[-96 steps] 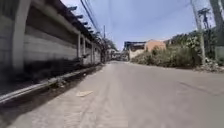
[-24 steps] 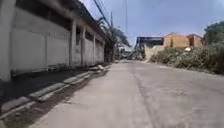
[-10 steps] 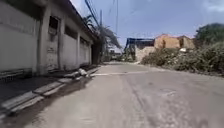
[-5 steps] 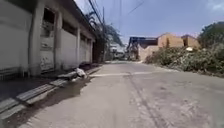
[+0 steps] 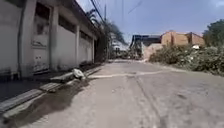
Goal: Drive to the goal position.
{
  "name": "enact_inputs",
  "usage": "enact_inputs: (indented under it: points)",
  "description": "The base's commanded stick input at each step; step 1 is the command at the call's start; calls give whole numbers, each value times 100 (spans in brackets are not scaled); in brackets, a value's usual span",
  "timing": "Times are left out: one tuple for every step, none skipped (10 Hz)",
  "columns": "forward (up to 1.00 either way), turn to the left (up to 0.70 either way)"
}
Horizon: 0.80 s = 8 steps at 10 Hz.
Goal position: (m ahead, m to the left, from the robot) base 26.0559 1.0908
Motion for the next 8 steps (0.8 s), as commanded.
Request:
enact_inputs:
  points:
    - [100, 0]
    - [100, 0]
    - [100, 0]
    - [100, 0]
    - [100, 0]
    - [100, 0]
    - [100, 0]
    - [100, 0]
